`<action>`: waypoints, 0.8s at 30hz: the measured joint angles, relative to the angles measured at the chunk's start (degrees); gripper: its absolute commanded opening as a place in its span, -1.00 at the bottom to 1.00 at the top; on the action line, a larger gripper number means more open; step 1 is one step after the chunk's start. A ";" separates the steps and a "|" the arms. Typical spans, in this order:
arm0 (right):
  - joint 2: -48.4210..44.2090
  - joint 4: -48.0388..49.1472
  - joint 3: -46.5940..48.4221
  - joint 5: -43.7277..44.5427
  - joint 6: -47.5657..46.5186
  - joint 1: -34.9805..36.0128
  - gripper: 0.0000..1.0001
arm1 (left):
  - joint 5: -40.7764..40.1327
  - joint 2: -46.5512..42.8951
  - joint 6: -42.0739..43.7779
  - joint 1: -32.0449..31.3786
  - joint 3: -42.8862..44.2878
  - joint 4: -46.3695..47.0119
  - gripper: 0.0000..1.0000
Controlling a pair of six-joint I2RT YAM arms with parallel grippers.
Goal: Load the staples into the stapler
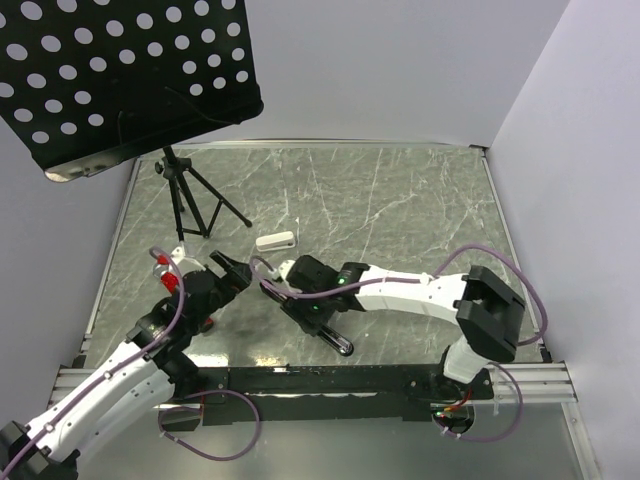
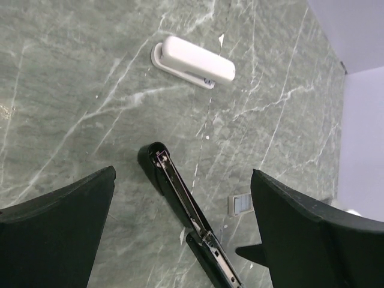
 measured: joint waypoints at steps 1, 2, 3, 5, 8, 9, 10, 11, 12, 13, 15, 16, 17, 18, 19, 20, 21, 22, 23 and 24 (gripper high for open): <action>0.68 0.57 0.96 0.00 -0.17 0.00 0.27 | -0.35 -0.63 0.00 0.02 0.00 -0.28 0.99; 1.99 1.51 2.34 0.02 -0.35 0.00 0.26 | -0.61 -1.16 0.00 0.02 0.00 -0.59 0.99; 3.10 2.27 3.13 0.07 -0.48 0.00 0.25 | -0.66 -1.55 0.00 0.02 0.00 -0.83 0.99; 5.31 3.30 4.37 0.20 -0.79 0.00 0.22 | -0.63 -1.81 0.00 0.02 0.00 -0.83 0.99; 8.55 4.15 5.60 0.48 -1.44 -0.11 0.16 | -0.31 -1.09 -0.11 0.02 0.00 -0.79 0.99; 9.14 3.96 6.38 0.66 -1.57 -0.13 0.13 | -0.07 -0.72 -0.24 0.02 -0.02 -0.59 0.99; 9.55 4.20 6.88 0.72 -1.75 -0.15 0.09 | 0.37 -0.28 -0.55 0.02 -0.13 -0.26 0.99; 10.08 4.70 7.28 0.96 -1.88 -0.22 0.05 | 0.87 0.13 -0.76 0.02 -0.26 0.04 0.99; 10.40 5.16 7.54 1.25 -2.03 -0.28 0.03 | 1.27 0.55 -1.11 0.09 -0.61 0.72 0.99; 10.49 5.49 7.54 1.33 -2.10 -0.44 0.01 | 1.77 0.90 -1.42 0.15 -1.11 1.57 0.99; 10.49 5.92 7.43 1.27 -2.12 -0.81 0.01 | 2.93 1.66 -2.16 0.59 -2.23 3.10 0.99; 10.49 6.12 7.43 1.27 -2.10 -0.96 0.01 | 3.65 2.12 -2.47 0.76 -2.73 3.61 0.99; 10.51 6.36 7.41 1.38 -2.10 -1.07 0.01 | 4.37 2.71 -2.67 1.07 -3.30 4.22 0.99; 10.51 6.58 7.37 1.55 -2.10 -1.11 0.01 | 4.96 3.17 -2.75 1.33 -3.63 4.57 0.99; 10.51 6.91 7.26 1.77 -2.12 -1.14 0.01 | 5.42 3.65 -2.82 1.60 -3.87 4.81 0.99; 10.51 7.04 7.19 1.86 -2.14 -1.14 0.02 | 5.77 4.00 -2.89 1.88 -3.96 4.90 0.99; 10.49 7.10 7.17 1.92 -2.25 -1.11 0.03 | 6.05 4.28 -2.99 2.16 -3.96 4.94 0.99; 10.47 7.10 7.15 1.92 -2.32 -1.11 0.04 | 6.29 4.31 -3.04 2.45 -3.96 5.22 0.99; 10.40 7.10 7.15 1.92 -2.43 -1.11 0.04 | 6.40 4.20 -3.08 2.71 -3.96 5.62 0.99; 10.23 7.08 7.10 1.92 -2.56 -1.11 0.07 | 6.45 4.04 -3.10 2.86 -3.96 5.84 0.99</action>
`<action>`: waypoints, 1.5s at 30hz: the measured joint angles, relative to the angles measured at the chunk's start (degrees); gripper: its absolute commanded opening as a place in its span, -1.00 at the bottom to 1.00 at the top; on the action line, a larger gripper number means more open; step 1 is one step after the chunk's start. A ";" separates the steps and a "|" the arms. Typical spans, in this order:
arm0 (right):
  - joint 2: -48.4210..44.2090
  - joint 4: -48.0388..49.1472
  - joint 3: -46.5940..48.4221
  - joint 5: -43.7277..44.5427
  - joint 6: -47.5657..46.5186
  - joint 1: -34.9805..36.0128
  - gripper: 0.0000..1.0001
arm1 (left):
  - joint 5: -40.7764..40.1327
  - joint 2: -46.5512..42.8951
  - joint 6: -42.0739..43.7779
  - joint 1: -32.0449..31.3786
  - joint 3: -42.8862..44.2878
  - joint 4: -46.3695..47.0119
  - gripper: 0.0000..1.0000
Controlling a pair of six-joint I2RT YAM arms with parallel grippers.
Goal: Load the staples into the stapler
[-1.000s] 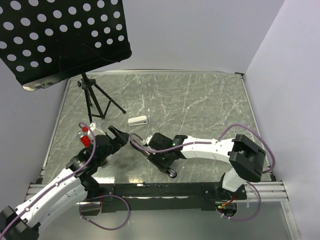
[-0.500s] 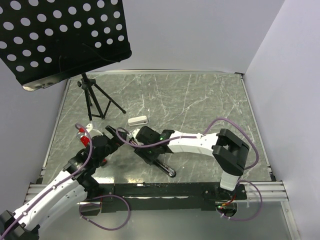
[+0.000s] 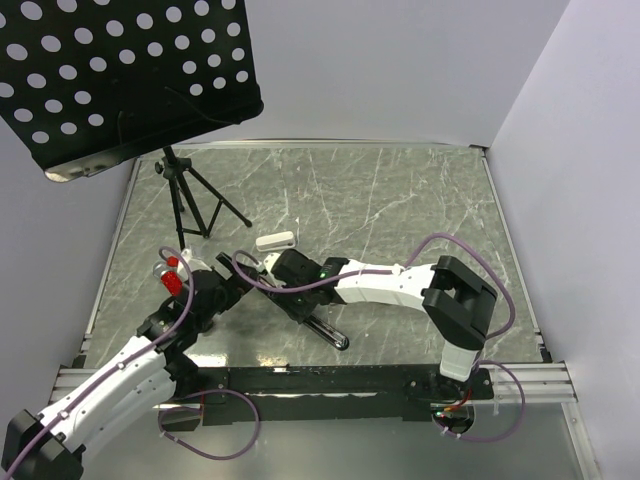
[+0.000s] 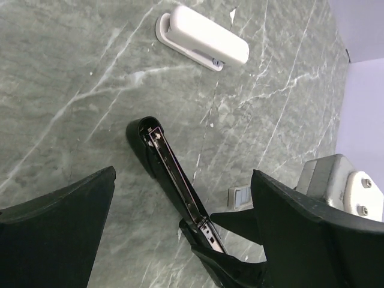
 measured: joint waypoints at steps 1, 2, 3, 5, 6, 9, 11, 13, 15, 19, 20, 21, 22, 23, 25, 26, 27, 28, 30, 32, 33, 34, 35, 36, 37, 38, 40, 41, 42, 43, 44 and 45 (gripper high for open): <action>-0.13 -0.04 -0.02 0.11 -0.17 0.00 0.08 | 0.00 -0.20 0.00 0.20 0.00 0.07 0.99; -0.31 -0.11 -0.04 0.35 -0.35 -0.02 0.10 | 0.00 -0.37 -0.02 0.35 0.00 0.04 0.99; -0.57 -0.20 -0.04 0.63 -0.48 -0.07 0.14 | -0.04 -0.63 0.00 0.52 0.00 0.02 0.99; -1.05 -0.48 0.00 1.31 -0.79 -0.13 0.16 | -0.07 -1.01 0.00 0.81 0.00 0.02 0.99; -1.16 -0.52 0.09 1.60 -1.01 -0.20 0.18 | -0.09 -1.16 0.02 0.94 0.00 0.04 0.99; -1.09 -0.52 0.33 2.19 -1.51 -0.61 0.19 | -0.07 -1.20 0.13 1.31 0.00 0.07 0.99; -0.74 -0.46 0.37 2.19 -1.70 -0.98 0.19 | -0.07 -0.87 0.24 1.49 0.00 0.07 0.99; 0.13 -0.39 0.46 2.19 -1.86 -1.25 0.18 | -0.04 -0.44 0.55 1.68 0.00 0.11 0.99; 1.31 -0.37 0.46 2.19 -1.90 -1.29 0.13 | -0.04 -0.04 0.59 1.84 0.00 0.15 0.99; 3.76 0.02 0.46 1.70 -2.10 -1.36 0.01 | 0.09 0.68 0.66 2.19 0.00 0.55 0.99; 4.17 0.13 0.46 1.31 -2.08 -1.36 -0.02 | 0.26 0.92 0.76 2.27 0.00 0.81 0.99; 4.28 0.46 0.46 1.03 -2.12 -1.38 -0.07 | 0.39 1.14 0.81 2.36 0.00 1.14 0.99; 4.28 0.52 0.46 0.83 -2.19 -1.38 -0.21 | 0.57 1.57 0.83 2.47 0.00 1.53 0.99; 4.31 0.72 0.46 0.55 -2.25 -1.38 -0.28 | 0.83 1.97 0.85 2.58 0.00 1.79 0.99; 4.31 1.11 0.46 -0.02 -2.40 -1.40 -0.55 | 1.42 2.99 0.83 2.89 0.00 2.82 0.99; 4.31 1.31 0.46 -0.22 -2.47 -1.46 -0.64 | 1.75 3.50 0.83 3.04 0.00 3.39 0.99; 4.28 1.55 0.44 -0.28 -2.49 -1.55 -0.72 | 2.03 4.26 0.79 3.32 -0.02 4.13 0.99; 4.22 1.95 0.31 -0.42 -2.47 -1.68 -0.82 | 2.34 4.90 0.79 3.61 -0.11 4.98 0.99; 3.76 3.06 -0.39 -0.83 -2.23 -1.99 -0.90 | 3.04 6.36 0.59 4.33 -0.66 7.04 0.99; 2.86 4.83 -1.86 -1.09 -2.19 -2.05 -0.96 | 4.42 7.37 0.52 4.85 -1.46 8.24 0.99; 2.58 5.46 -2.45 -1.14 -2.21 -2.05 -0.99 | 5.25 7.80 0.52 5.25 -1.97 8.85 0.99; 1.88 6.82 -3.61 -1.14 -2.25 -2.10 -1.00 | 6.08 8.20 0.44 5.62 -2.40 9.44 0.99; 1.14 7.82 -4.72 -1.29 -2.27 -2.12 -1.00 | 7.02 8.61 0.39 6.14 -2.97 10.43 0.99; 0.31 8.61 -5.90 -1.38 -2.34 -2.12 -1.00 | 7.72 8.96 0.39 6.58 -3.21 10.93 0.99; -0.46 9.29 -6.93 -1.51 -2.43 -2.12 -1.00 | 8.41 9.44 0.39 7.08 -3.43 11.54 0.99; -1.49 10.29 -8.39 -1.66 -2.54 -2.12 -1.00 | 9.16 10.23 0.39 7.56 -3.52 12.41 0.99; -3.50 11.45 -10.64 -1.79 -2.75 -2.12 -1.00 | 10.32 11.65 0.42 8.13 -3.54 13.86 0.99; -4.37 11.91 -11.45 -1.84 -2.84 -2.12 -1.00 | 10.95 12.48 0.42 8.35 -3.54 14.69 0.99; -4.96 12.17 -11.89 -1.88 -2.95 -2.14 -1.00 | 11.41 13.07 0.39 8.46 -3.54 15.23 0.99; -5.57 12.70 -12.35 -1.95 -3.13 -2.14 -1.00 | 12.00 13.79 0.37 8.59 -3.56 15.93 0.99; -5.95 13.18 -12.57 -1.95 -3.19 -2.14 -1.00 | 12.46 14.29 0.35 8.68 -3.61 16.65 0.99; -6.23 13.90 -12.81 -1.95 -3.28 -2.14 -1.00 | 12.92 14.91 0.31 8.76 -3.61 17.38 0.99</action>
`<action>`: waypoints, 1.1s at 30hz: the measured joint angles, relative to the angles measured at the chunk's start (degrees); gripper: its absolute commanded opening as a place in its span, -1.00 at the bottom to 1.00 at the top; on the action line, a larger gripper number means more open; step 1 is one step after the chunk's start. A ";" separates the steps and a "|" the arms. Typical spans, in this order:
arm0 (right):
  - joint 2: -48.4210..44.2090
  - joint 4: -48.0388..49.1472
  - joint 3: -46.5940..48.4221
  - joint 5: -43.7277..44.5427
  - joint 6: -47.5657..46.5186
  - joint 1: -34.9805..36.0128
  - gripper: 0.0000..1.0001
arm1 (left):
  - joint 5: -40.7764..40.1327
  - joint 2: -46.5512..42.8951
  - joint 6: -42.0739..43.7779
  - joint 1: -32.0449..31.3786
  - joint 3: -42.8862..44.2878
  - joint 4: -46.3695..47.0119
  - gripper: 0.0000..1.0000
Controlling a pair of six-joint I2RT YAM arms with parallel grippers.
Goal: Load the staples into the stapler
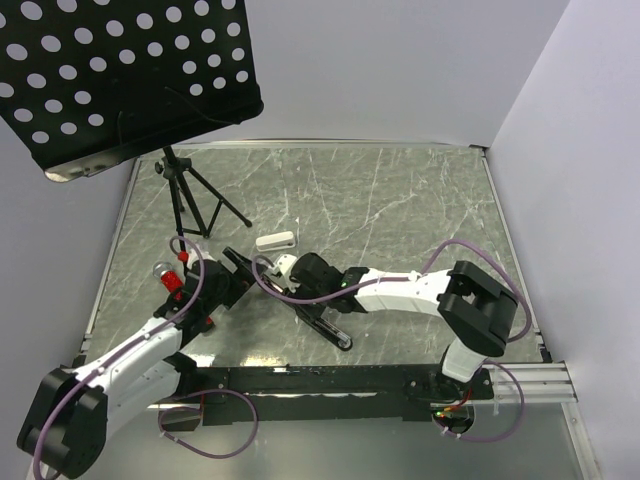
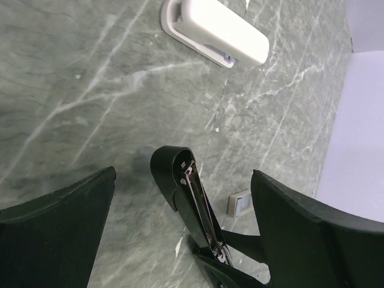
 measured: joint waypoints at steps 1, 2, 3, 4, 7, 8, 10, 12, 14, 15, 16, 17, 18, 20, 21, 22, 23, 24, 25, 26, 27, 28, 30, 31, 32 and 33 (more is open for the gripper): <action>-0.26 0.76 -0.20 0.00 -0.09 0.00 -1.00 | 0.55 0.79 -0.17 0.07 -0.07 0.94 0.99; -0.55 1.27 -0.44 0.00 -0.11 0.00 -1.00 | 1.03 1.49 -0.28 0.11 -0.09 1.66 0.99; -0.76 1.55 -0.55 0.00 -0.11 0.00 -1.00 | 1.29 2.19 -0.35 0.13 -0.11 2.29 0.99; -1.03 2.05 -0.81 -0.02 -0.13 0.00 -1.00 | 1.53 2.75 -0.37 0.13 -0.11 2.73 0.99; -1.62 2.82 -1.27 0.00 -0.13 0.00 -1.00 | 2.34 4.42 -0.33 0.13 -0.20 4.28 0.99; -1.75 2.97 -1.33 0.00 -0.15 0.00 -1.00 | 2.62 4.70 -0.33 0.15 -0.28 4.74 0.98; -2.05 3.32 -1.44 -0.02 -0.13 0.00 -1.00 | 3.21 5.40 -0.33 0.17 -0.83 6.54 0.91; -2.47 3.56 -1.53 -0.07 -0.13 0.00 -1.00 | 3.96 5.81 -0.57 0.17 -1.92 8.61 0.86; -3.13 3.82 -1.66 -0.22 -0.11 0.00 -1.00 | 4.26 5.95 -0.96 0.17 -3.13 10.51 0.80; -3.43 4.02 -1.79 -0.28 -0.11 0.00 -1.00 | 4.37 5.95 -1.07 0.17 -3.78 11.41 0.78; -3.82 4.17 -1.99 -0.39 -0.11 0.00 -1.00 | 4.50 5.95 -1.22 0.17 -4.57 12.57 0.74; -4.11 4.17 -2.03 -0.50 -0.11 0.00 -1.00 | 4.57 5.95 -1.29 0.17 -5.20 13.46 0.72; -4.31 4.20 -2.05 -0.57 -0.11 0.00 -1.00 | 4.66 5.95 -1.29 0.17 -5.77 14.34 0.70; -4.42 4.28 -2.05 -0.87 -0.13 0.00 -1.00 | 4.87 5.97 -1.29 0.17 -6.73 16.35 0.63; -4.42 4.28 -2.08 -1.01 -0.13 0.00 -1.00 | 5.07 6.01 -1.29 0.17 -6.93 17.05 0.62; -4.42 4.28 -2.08 -1.09 -0.13 0.00 -1.00 | 5.27 6.05 -1.27 0.17 -7.17 18.18 0.58; -4.42 4.31 -2.08 -1.20 -0.13 0.00 -1.00 | 5.49 6.08 -1.22 0.17 -7.39 19.28 0.56; -4.42 4.31 -2.08 -1.27 -0.13 0.00 -1.00 | 5.60 6.14 -1.22 0.17 -7.50 20.06 0.55; -4.42 4.28 -2.08 -1.33 -0.13 0.00 -1.00 | 5.79 6.40 -1.11 0.17 -7.52 21.18 0.55; -4.42 4.28 -2.08 -1.33 -0.13 0.00 -1.00 | 5.97 6.60 -1.05 0.17 -7.52 21.79 0.56; -4.42 4.31 -2.08 -1.33 -0.13 0.00 -1.00 | 6.08 6.82 -1.01 0.17 -7.52 22.40 0.57; -4.42 4.28 -2.08 -1.33 -0.13 0.00 -1.00 | 6.27 7.08 -1.01 0.17 -7.52 22.93 0.56; -4.42 4.31 -2.08 -1.33 -0.13 0.00 -1.00 | 6.58 7.54 -1.07 0.17 -7.56 23.54 0.57; -4.42 4.31 -2.08 -1.33 -0.13 0.00 -1.00 | 6.62 7.76 -1.18 0.17 -7.63 23.74 0.58; -4.42 4.31 -2.08 -1.33 -0.13 0.00 -1.00 | 6.62 7.96 -1.33 0.17 -7.67 23.71 0.59; -4.44 4.31 -2.08 -1.33 -0.13 0.00 -1.00 | 6.62 8.33 -1.51 0.17 -7.69 23.67 0.63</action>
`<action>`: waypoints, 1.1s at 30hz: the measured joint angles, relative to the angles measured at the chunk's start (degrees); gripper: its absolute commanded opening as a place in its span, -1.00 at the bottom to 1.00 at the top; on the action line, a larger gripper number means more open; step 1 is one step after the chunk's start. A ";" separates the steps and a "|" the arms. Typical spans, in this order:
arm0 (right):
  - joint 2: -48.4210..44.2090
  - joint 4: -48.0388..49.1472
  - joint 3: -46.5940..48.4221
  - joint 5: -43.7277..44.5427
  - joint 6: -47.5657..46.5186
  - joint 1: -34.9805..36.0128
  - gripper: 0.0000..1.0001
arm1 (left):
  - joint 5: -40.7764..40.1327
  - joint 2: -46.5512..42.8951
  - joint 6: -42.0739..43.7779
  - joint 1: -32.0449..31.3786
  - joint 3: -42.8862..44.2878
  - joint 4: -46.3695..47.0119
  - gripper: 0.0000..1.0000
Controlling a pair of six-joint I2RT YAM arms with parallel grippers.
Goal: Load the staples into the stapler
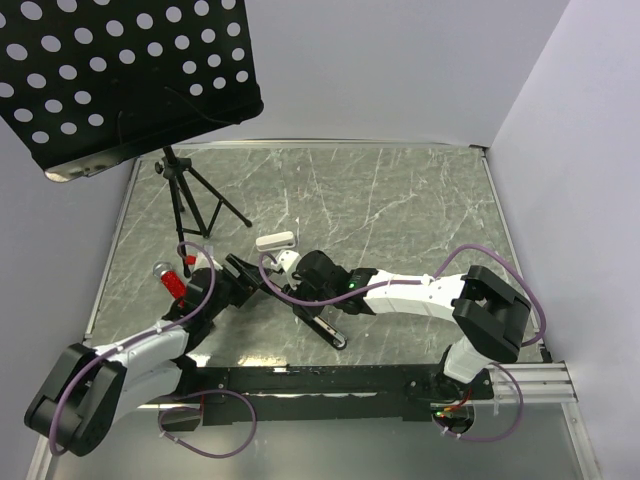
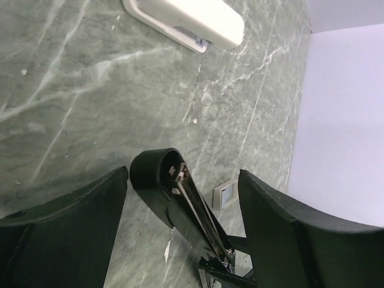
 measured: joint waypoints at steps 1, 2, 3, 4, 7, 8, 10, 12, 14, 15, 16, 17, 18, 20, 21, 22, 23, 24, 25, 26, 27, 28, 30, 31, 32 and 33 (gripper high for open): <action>-0.02 0.00 0.00 0.02 0.00 0.00 -1.00 | 0.00 0.35 -0.22 0.02 0.00 -0.02 0.65; -0.02 -0.02 0.00 0.02 0.00 0.00 -1.00 | 0.00 0.66 -0.44 0.02 0.00 -0.04 0.65; -0.09 0.00 0.00 0.02 0.00 0.00 -1.00 | 0.00 1.05 -0.85 0.02 0.00 -0.09 0.66; -0.22 0.00 0.00 0.02 0.00 0.00 -1.00 | 0.00 1.46 -1.18 0.02 0.00 -0.11 0.66; -0.90 0.00 0.00 0.04 0.00 0.00 -1.00 | 0.09 2.56 -1.79 0.02 0.00 -0.02 0.60; -1.20 0.02 0.00 0.04 0.00 0.00 -1.00 | 0.20 2.89 -2.10 0.02 -0.02 0.00 0.58; -1.75 0.04 0.00 0.04 0.00 0.00 -1.00 | 0.42 3.28 -2.49 0.02 -0.04 0.22 0.51; -1.92 0.07 0.00 0.04 0.00 0.00 -1.00 | 0.44 3.34 -2.54 0.02 -0.07 0.92 0.38; -1.95 0.07 -0.02 0.02 -0.04 0.00 -1.00 | 0.42 3.32 -2.56 0.02 -0.31 2.32 0.19; -1.95 0.07 -0.02 0.02 -0.09 0.00 -1.00 | 0.42 3.32 -2.64 0.02 -0.52 3.08 0.15; -1.95 0.07 -0.02 0.00 -0.17 0.00 -1.00 | 0.42 3.30 -2.80 0.02 -0.79 3.78 0.10; -1.95 0.07 -0.04 -0.07 -0.20 0.00 -1.00 | 0.42 3.28 -2.78 0.02 -1.14 4.85 0.01; -1.95 0.04 -0.09 -0.09 -0.20 0.00 -1.00 | 0.44 3.28 -2.82 0.02 -1.44 5.57 -0.05; -1.95 0.02 -0.11 -0.15 -0.35 0.00 -1.00 | 0.42 3.28 -2.84 0.02 -1.81 6.75 -0.20; -1.95 -0.07 -0.11 -0.17 -0.37 0.00 -1.00 | 0.42 3.28 -2.84 0.02 -1.86 7.26 -0.27; -1.95 -0.09 -0.11 -0.17 -0.37 0.00 -1.00 | 0.42 3.28 -2.84 0.02 -1.86 7.89 -0.32; -1.95 -0.09 -0.13 -0.17 -0.35 0.00 -1.00 | 0.42 3.28 -2.99 0.02 -1.86 8.66 -0.41; -1.95 -0.09 -0.11 -0.15 -0.33 0.00 -1.00 | 0.42 3.26 -3.13 0.02 -1.86 9.46 -0.48; -1.95 -0.02 -0.11 -0.09 -0.33 0.00 -1.00 | 0.42 3.26 -3.08 0.07 -1.86 9.88 -0.55; -1.92 0.02 -0.11 -0.04 -0.33 0.00 -1.00 | 0.39 3.26 -2.97 0.07 -1.86 10.05 -0.72; -1.84 0.02 -0.11 0.00 -0.35 0.00 -1.00 | 0.37 3.23 -2.78 0.07 -1.86 10.12 -0.78; -1.70 0.02 -0.09 0.07 -0.35 0.00 -1.00 | 0.37 3.15 -2.38 0.07 -1.86 10.14 -0.82; -1.07 0.02 0.11 0.13 -0.66 0.00 -1.00 | 0.26 2.73 -1.57 0.07 -1.86 9.97 -0.90; -0.52 0.04 0.33 0.17 -0.83 0.00 -1.00 | 0.11 2.27 -0.87 0.07 -1.86 9.64 -0.92; 0.24 0.00 0.74 0.24 -1.05 0.02 -0.99 | -0.28 1.53 0.00 0.07 -1.86 9.01 -0.97; 1.14 -0.13 1.31 0.31 -1.27 0.02 -0.95 | -0.72 0.81 0.72 0.07 -1.86 8.46 -0.97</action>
